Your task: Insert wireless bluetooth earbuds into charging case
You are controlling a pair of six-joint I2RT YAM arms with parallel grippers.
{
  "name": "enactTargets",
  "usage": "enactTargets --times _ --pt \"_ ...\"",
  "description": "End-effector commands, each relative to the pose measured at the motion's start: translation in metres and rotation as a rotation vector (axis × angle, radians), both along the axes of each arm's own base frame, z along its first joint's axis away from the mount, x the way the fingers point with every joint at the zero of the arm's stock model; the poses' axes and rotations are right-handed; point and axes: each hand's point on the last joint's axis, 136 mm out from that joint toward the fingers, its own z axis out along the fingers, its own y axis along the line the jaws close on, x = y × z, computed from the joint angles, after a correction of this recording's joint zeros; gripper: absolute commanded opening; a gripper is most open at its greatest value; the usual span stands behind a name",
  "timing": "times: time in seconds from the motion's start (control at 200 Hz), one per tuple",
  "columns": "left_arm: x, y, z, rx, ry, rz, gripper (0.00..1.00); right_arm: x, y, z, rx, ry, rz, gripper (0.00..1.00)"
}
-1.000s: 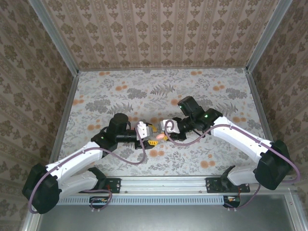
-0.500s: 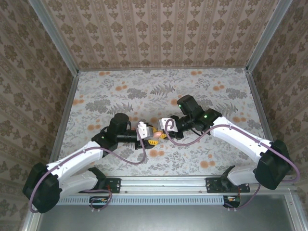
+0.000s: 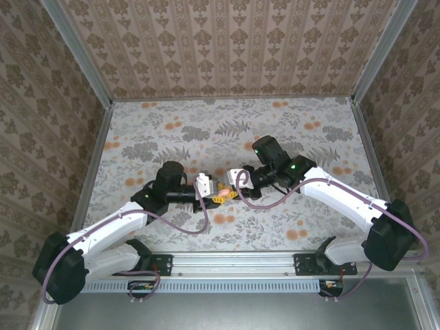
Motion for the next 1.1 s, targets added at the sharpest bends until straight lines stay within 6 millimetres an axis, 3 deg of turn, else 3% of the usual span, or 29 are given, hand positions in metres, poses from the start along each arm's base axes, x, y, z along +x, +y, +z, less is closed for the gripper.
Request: enactTargets --times 0.0,0.085,0.22,0.435,1.095 --pt "-0.008 -0.003 0.016 -0.047 -0.030 -0.043 0.25 -0.003 0.003 0.001 0.012 0.004 0.014 0.16" --pt "-0.008 -0.002 0.015 -0.045 -0.030 -0.040 0.22 0.000 0.003 0.003 0.017 0.003 -0.005 0.20" --pt "-0.008 -0.002 0.015 -0.055 -0.031 -0.039 0.20 0.010 0.004 0.007 0.066 -0.001 -0.070 0.41" --pt "-0.009 -0.002 0.018 -0.081 -0.024 -0.037 0.19 0.014 0.004 0.011 0.118 0.021 -0.104 0.54" --pt "-0.008 0.000 0.016 -0.098 -0.006 -0.035 0.17 0.029 -0.017 0.044 0.310 0.039 -0.173 0.54"
